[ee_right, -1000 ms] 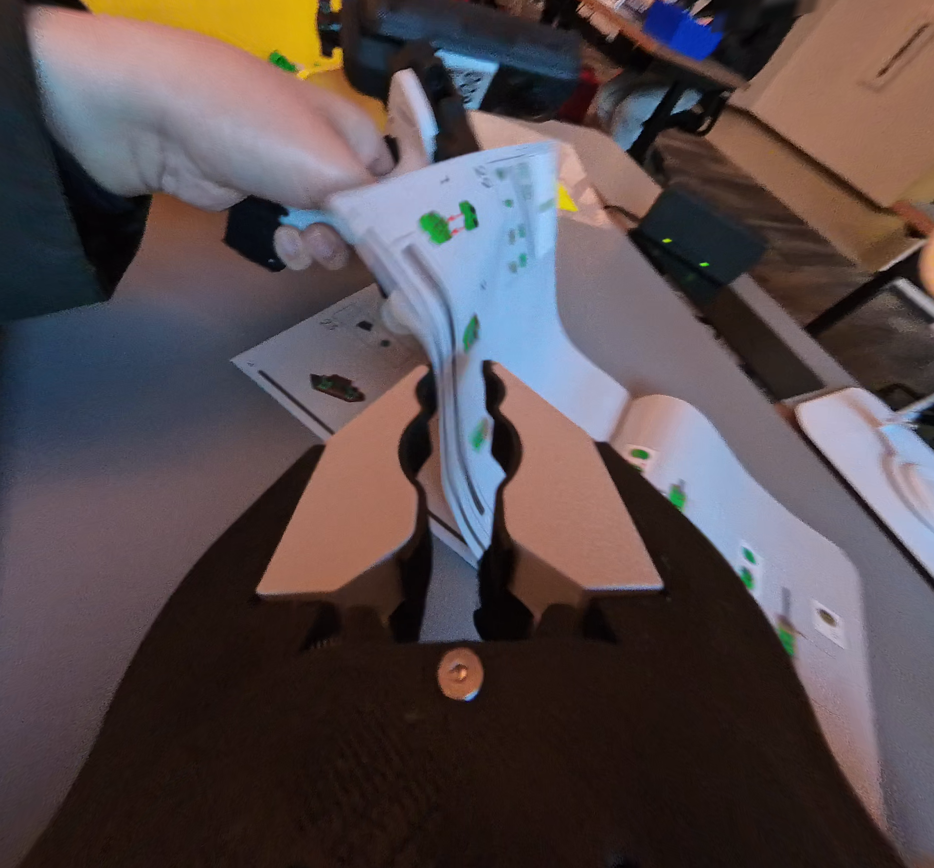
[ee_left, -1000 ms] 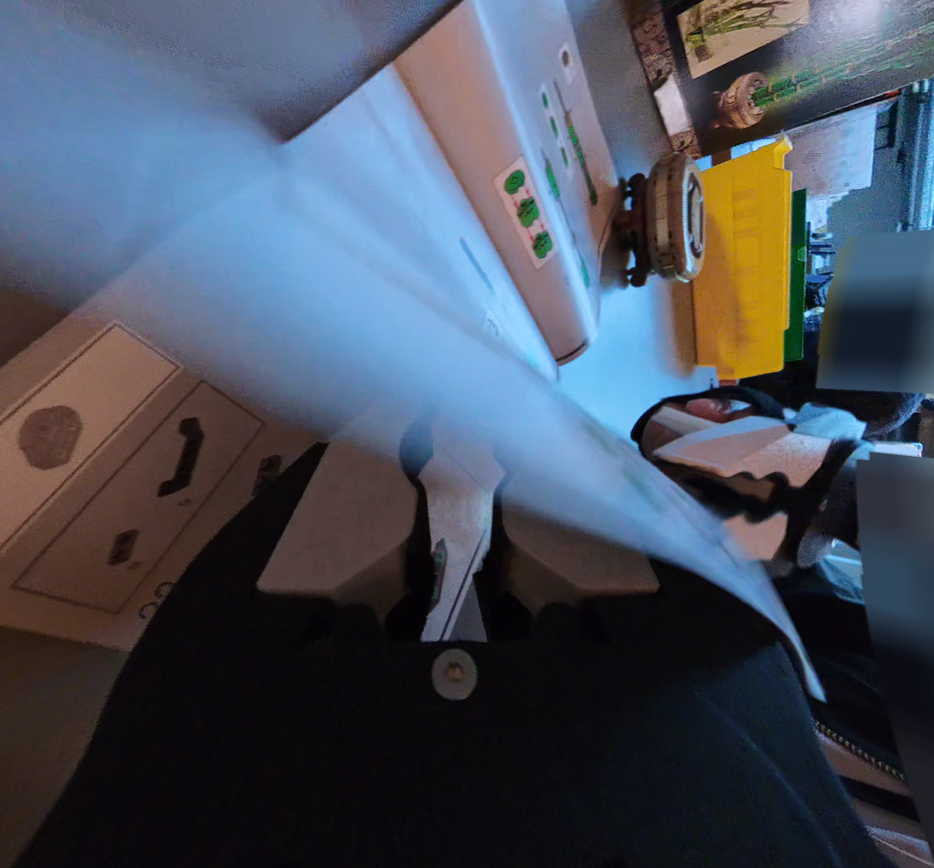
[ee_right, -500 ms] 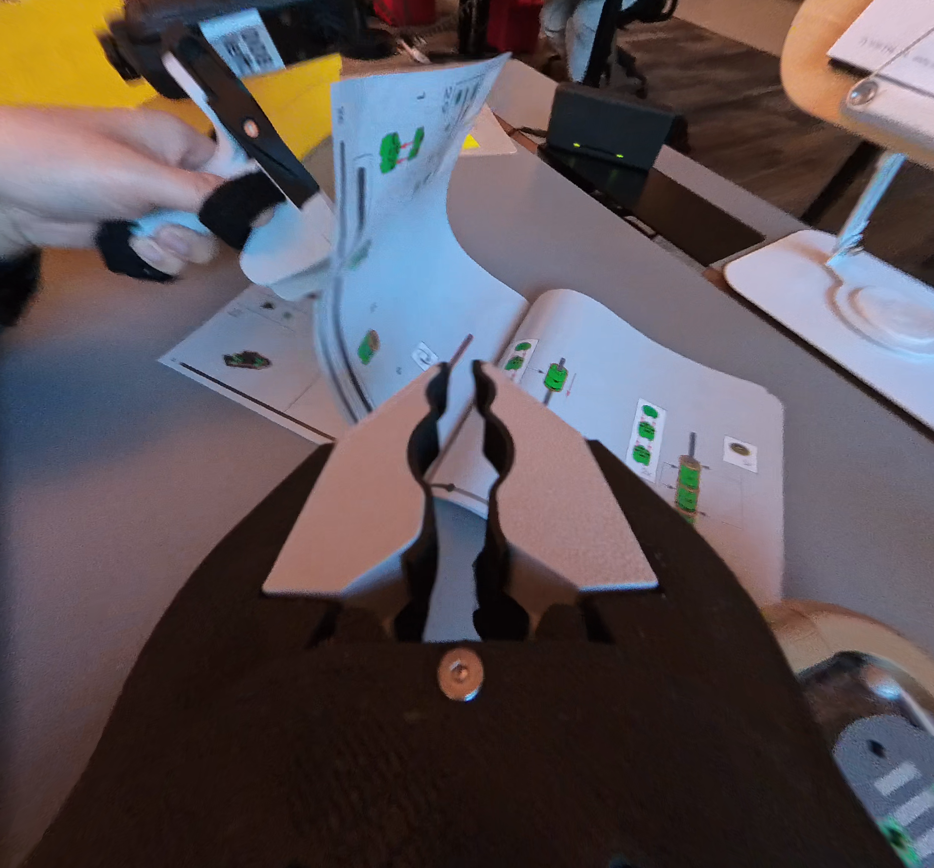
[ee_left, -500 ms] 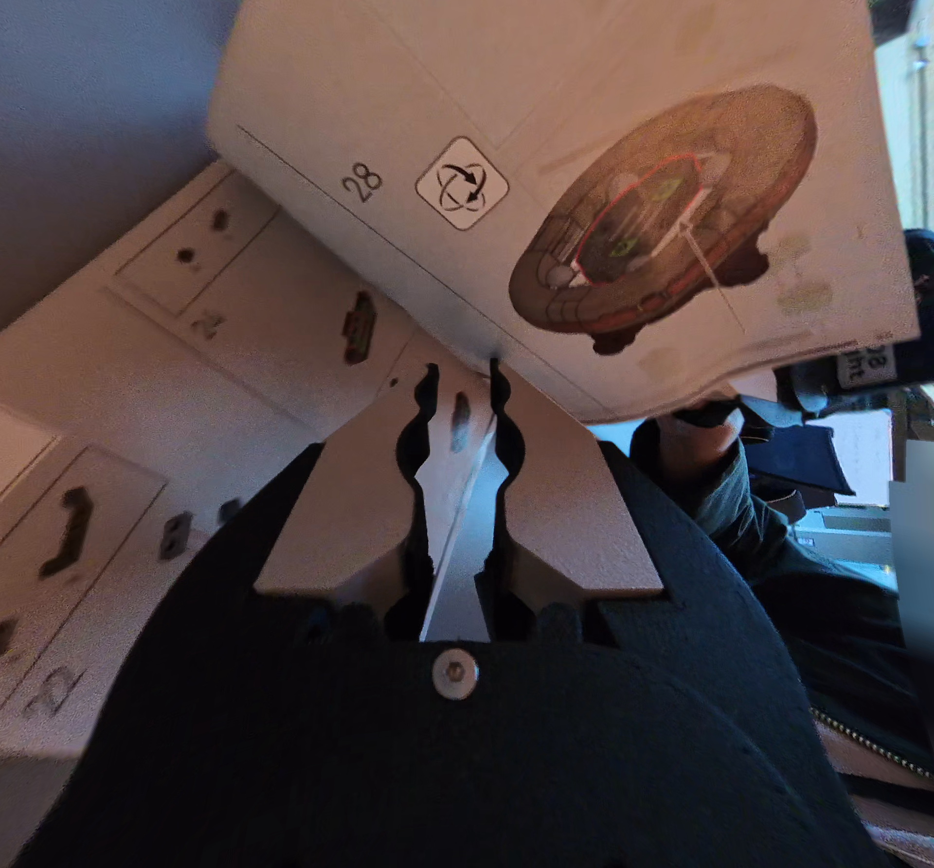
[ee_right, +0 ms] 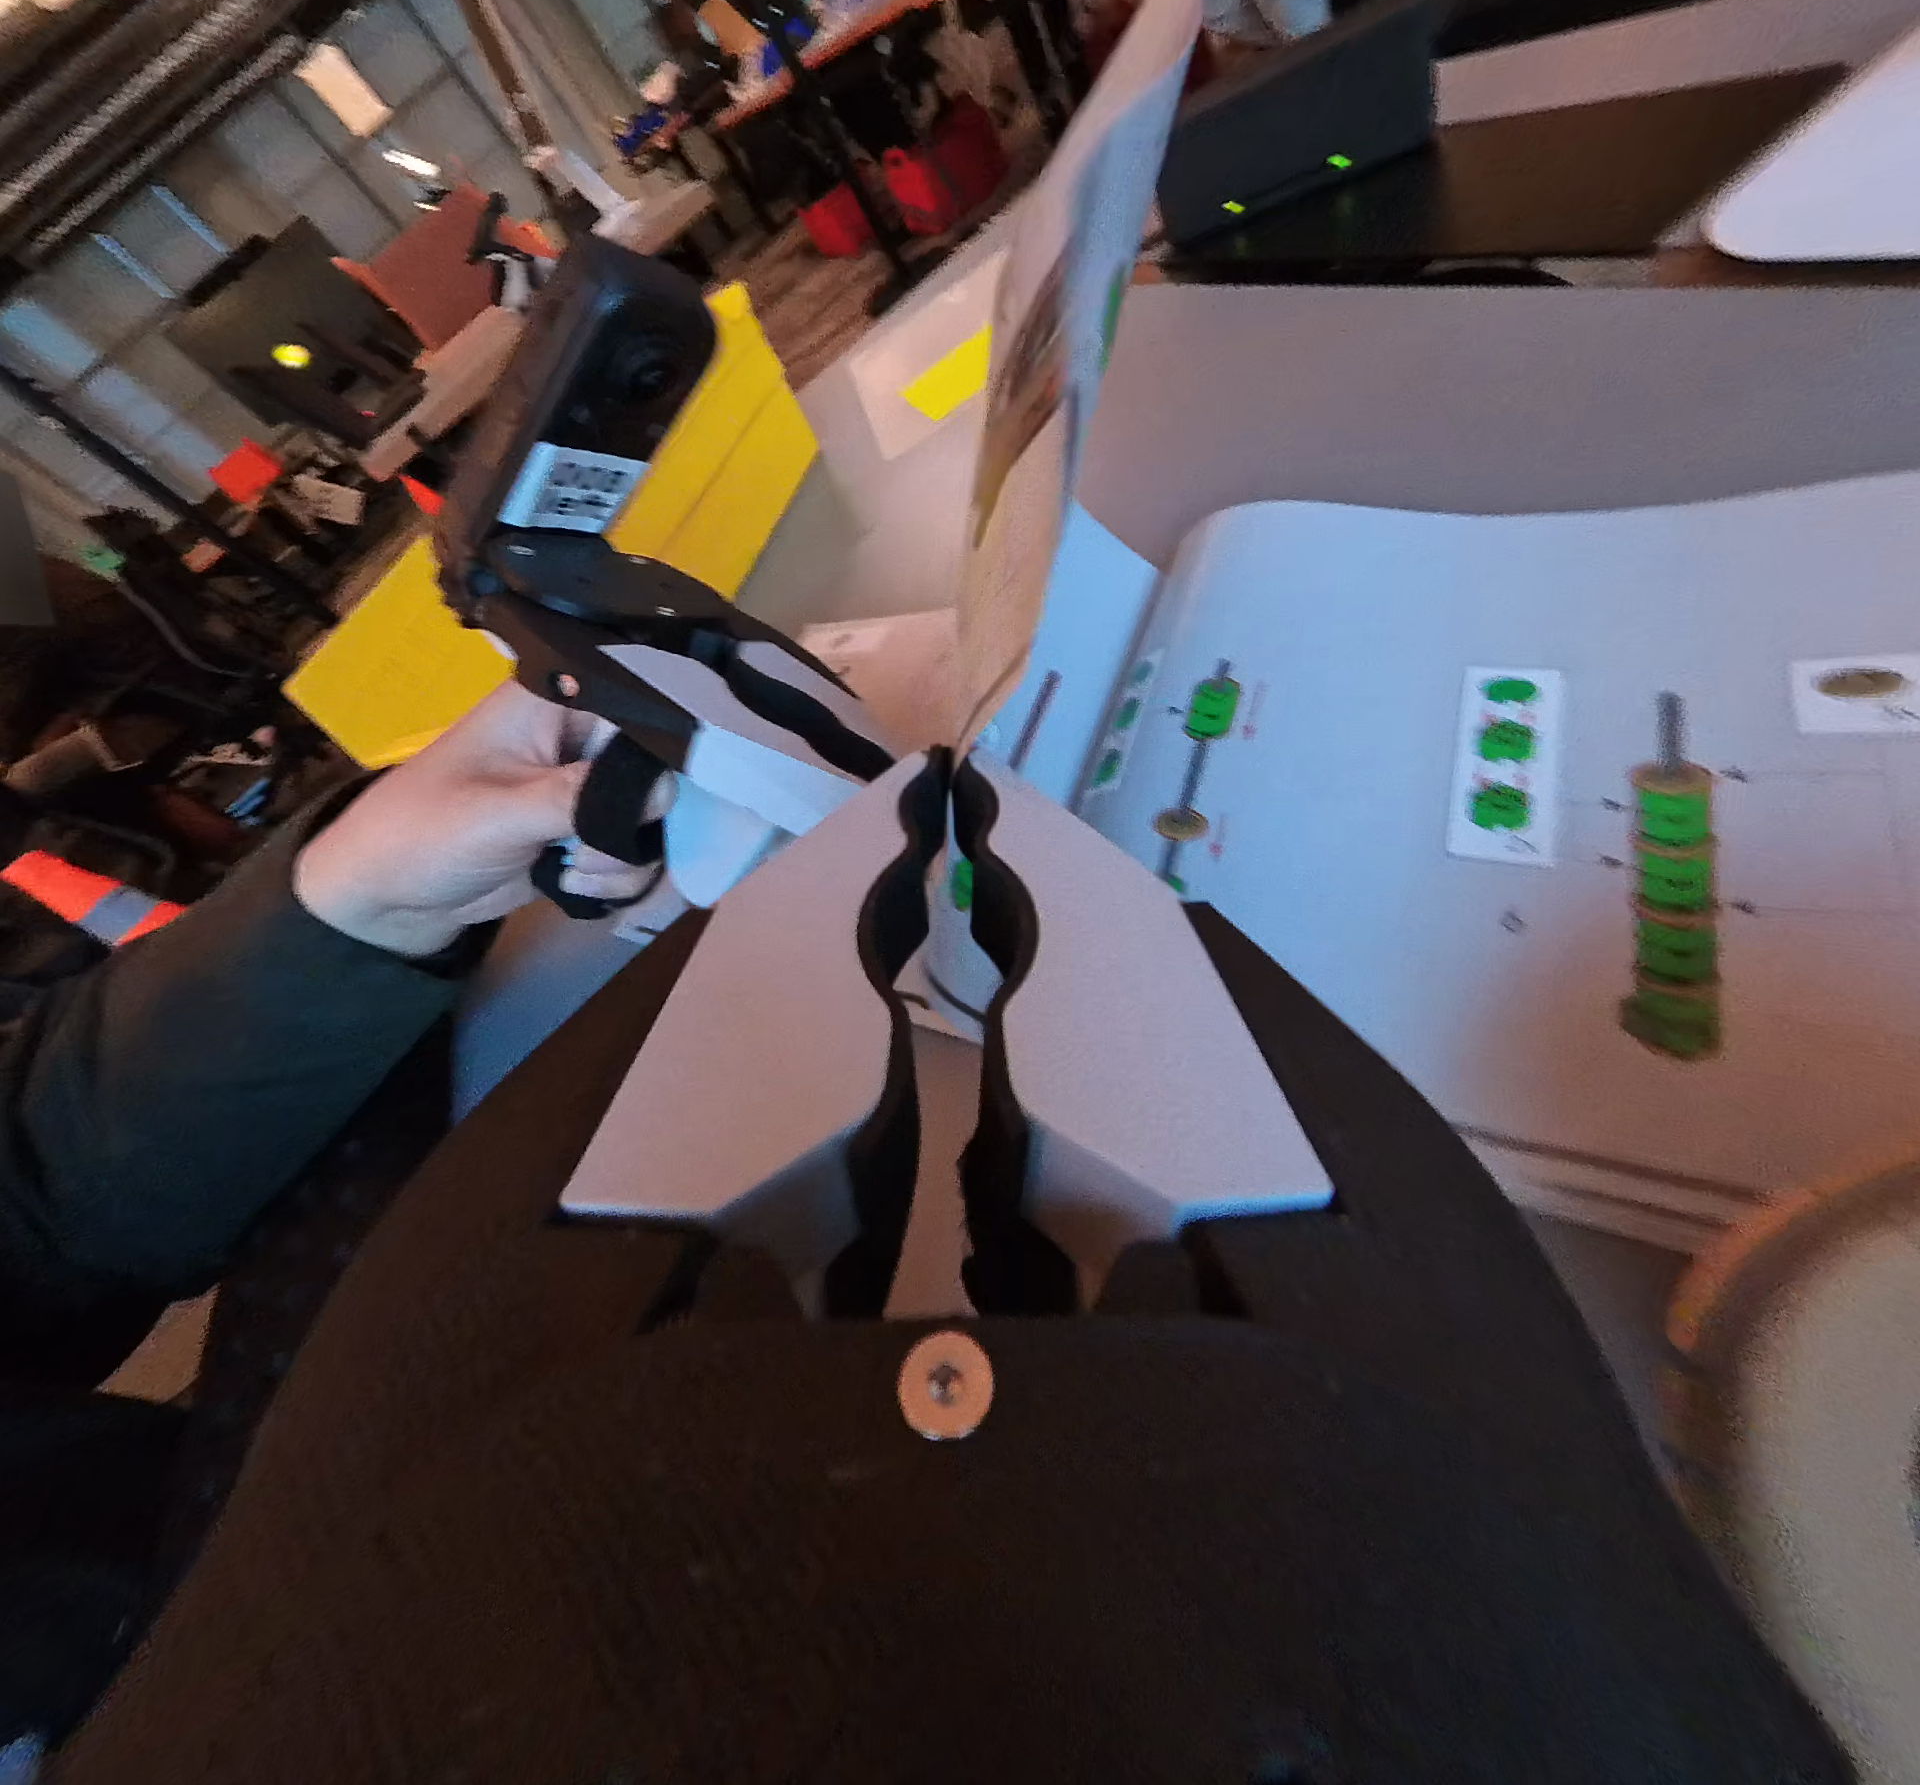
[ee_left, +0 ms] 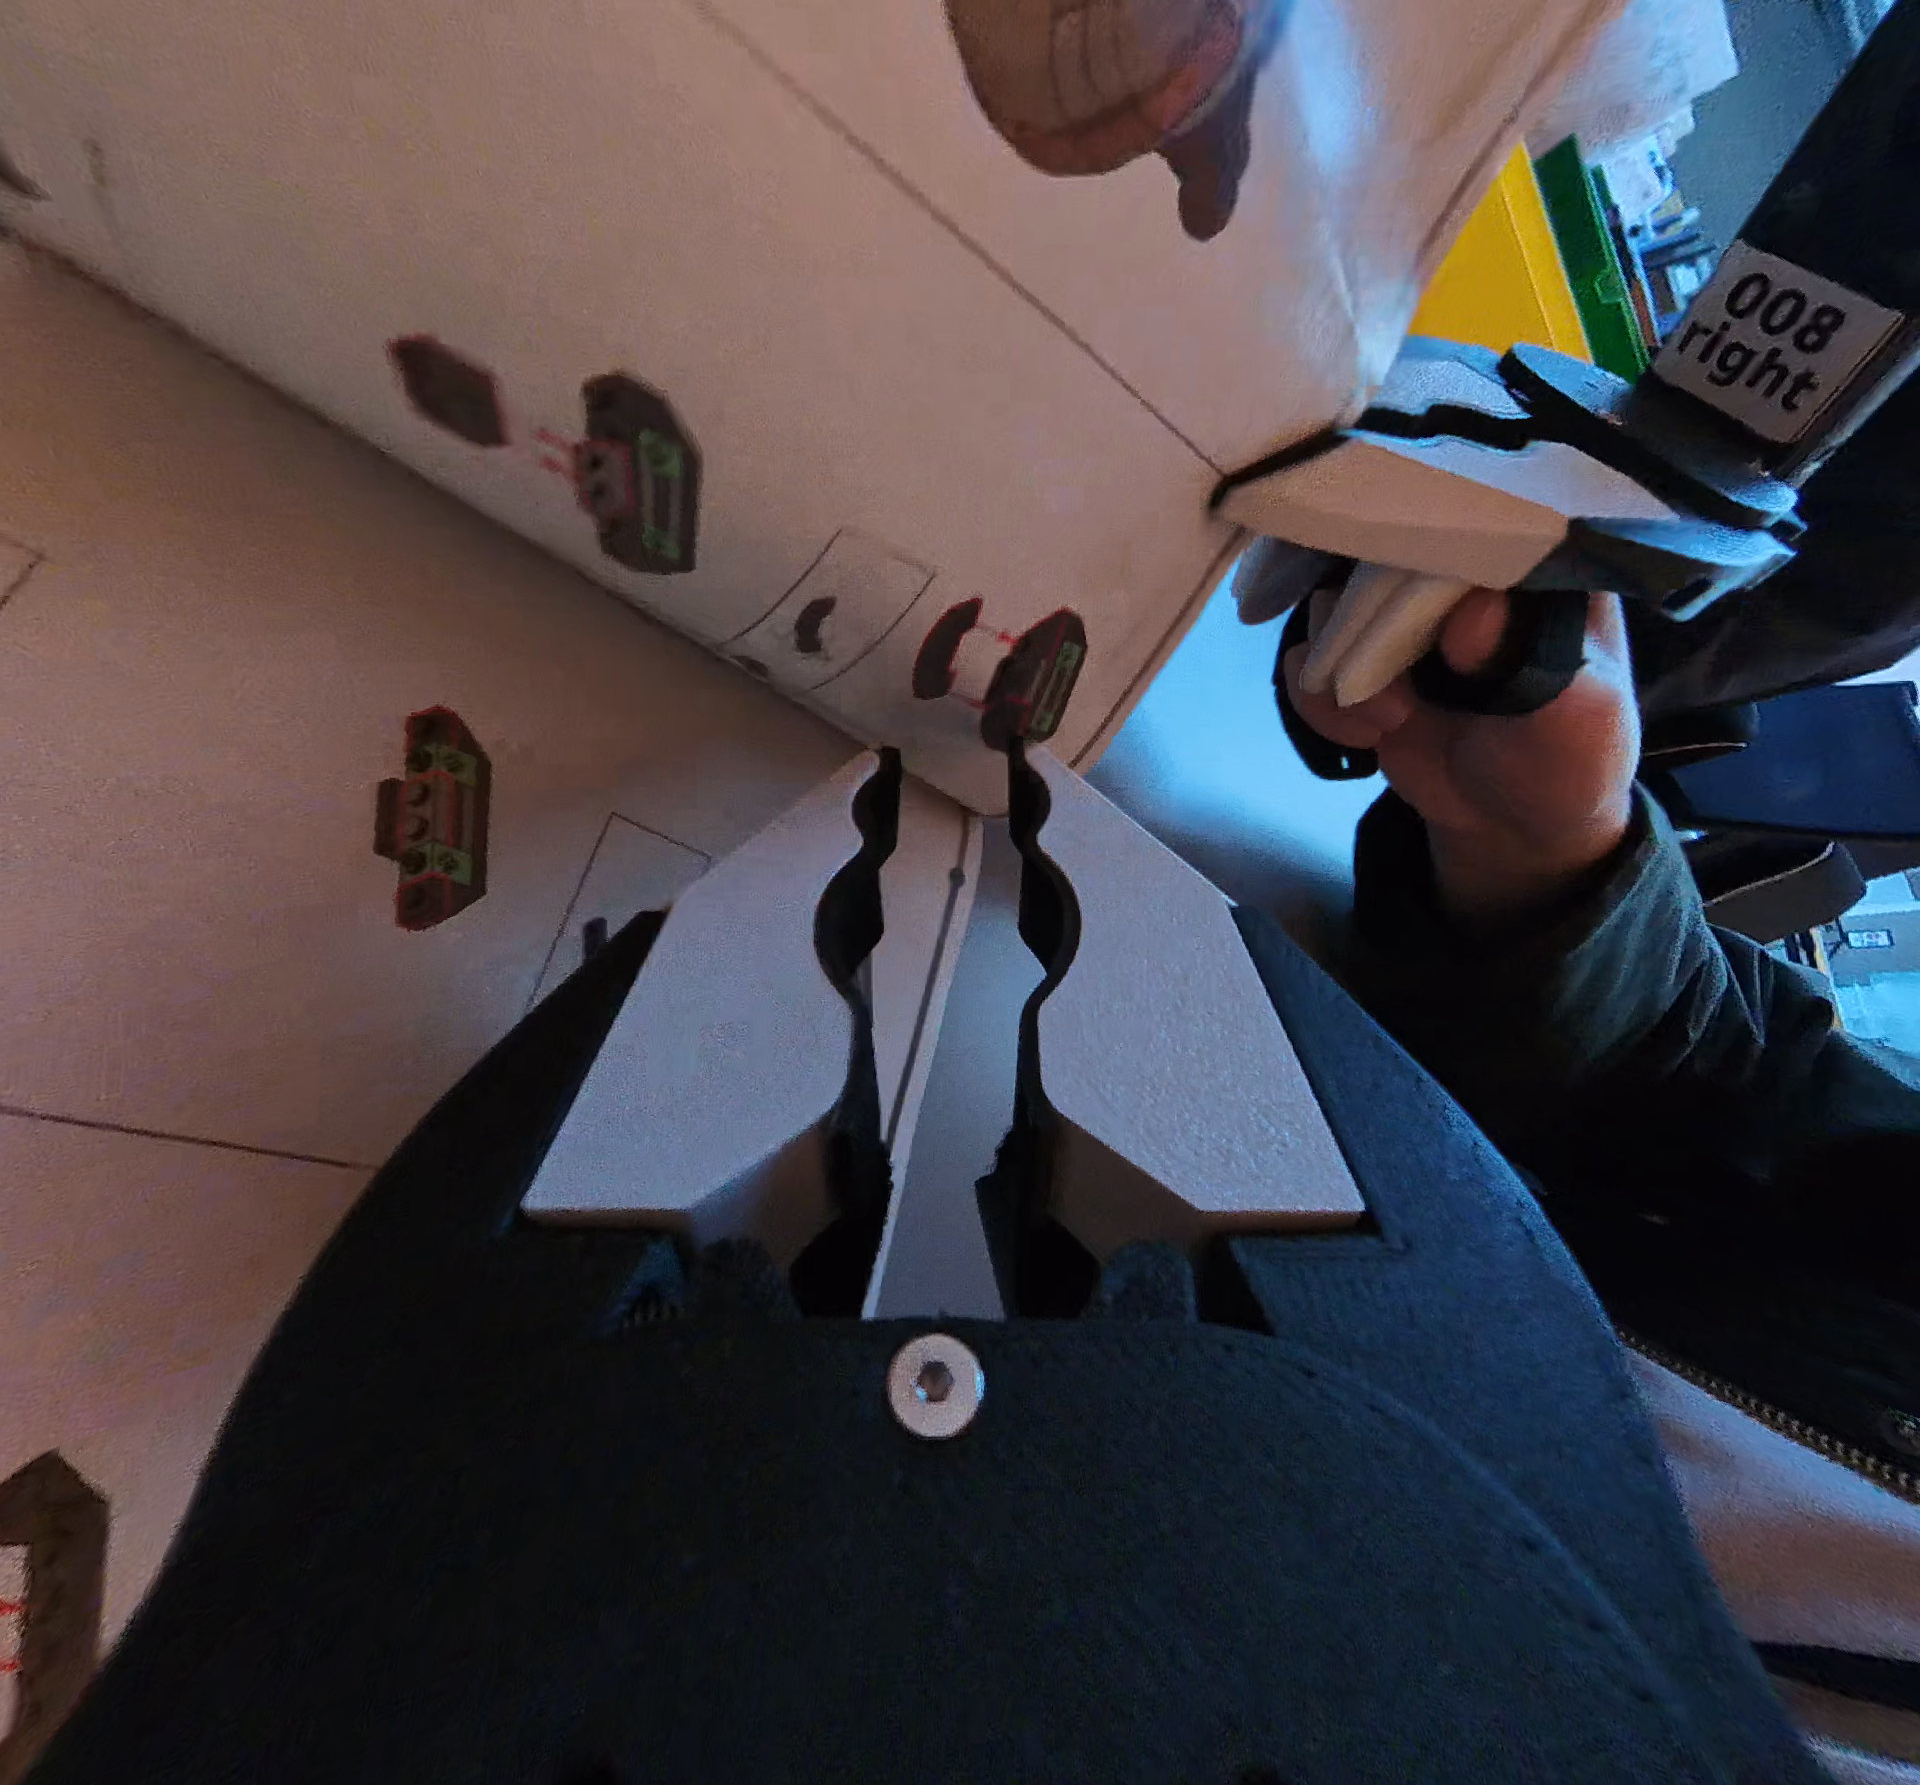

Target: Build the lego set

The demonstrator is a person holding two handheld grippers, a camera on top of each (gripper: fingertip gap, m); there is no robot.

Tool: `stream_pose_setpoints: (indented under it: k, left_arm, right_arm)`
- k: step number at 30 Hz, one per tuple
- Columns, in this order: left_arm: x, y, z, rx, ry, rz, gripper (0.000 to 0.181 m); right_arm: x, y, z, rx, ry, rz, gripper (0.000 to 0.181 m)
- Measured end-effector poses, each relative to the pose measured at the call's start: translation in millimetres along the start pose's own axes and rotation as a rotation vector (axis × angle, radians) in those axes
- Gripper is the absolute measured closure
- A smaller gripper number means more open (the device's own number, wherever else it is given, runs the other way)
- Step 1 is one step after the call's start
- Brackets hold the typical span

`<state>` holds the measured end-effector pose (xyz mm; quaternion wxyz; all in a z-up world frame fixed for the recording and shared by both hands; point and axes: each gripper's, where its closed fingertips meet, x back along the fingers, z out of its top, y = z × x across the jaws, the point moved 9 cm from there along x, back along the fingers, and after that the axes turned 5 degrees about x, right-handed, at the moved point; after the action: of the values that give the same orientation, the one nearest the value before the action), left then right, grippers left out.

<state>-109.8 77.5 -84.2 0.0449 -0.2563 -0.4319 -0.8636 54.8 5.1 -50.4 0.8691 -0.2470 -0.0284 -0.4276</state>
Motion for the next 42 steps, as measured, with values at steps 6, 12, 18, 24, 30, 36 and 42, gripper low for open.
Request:
stream_pose_setpoints:
  k: [6, 12, 18, 24, 30, 36, 42]
  left_arm:
    - [15, -5, -2, -0.036, -0.024, 0.14, 0.17]
    - [17, -5, -5, -0.086, -0.082, 0.227, 0.174]
    - [7, -7, -14, -0.144, -0.193, 0.294, 0.181]
    - [16, -11, -16, -0.125, -0.24, 0.277, 0.181]
    - [32, -17, -15, -0.186, -0.278, 0.344, 0.181]
    - [52, -21, -3, -0.353, -0.2, 0.616, 0.181]
    - [107, 8, 25, -0.426, 0.275, 0.615, 0.181]
  right_arm:
    - [25, 26, -1, 0.063, -0.125, -0.354, 0.159]
    - [40, 23, 15, 0.363, -0.145, -0.715, 0.117]
    - [32, -22, 28, 0.662, 0.046, -0.632, 0.144]
    - [-38, -35, -34, 0.696, -0.361, -0.331, 0.171]
    - [-49, -26, -47, 0.637, -0.449, -0.346, 0.171]
    - [-49, -17, -49, 0.482, -0.439, -0.309, 0.171]
    - [-57, -61, -42, 0.691, -0.278, -0.011, 0.139]
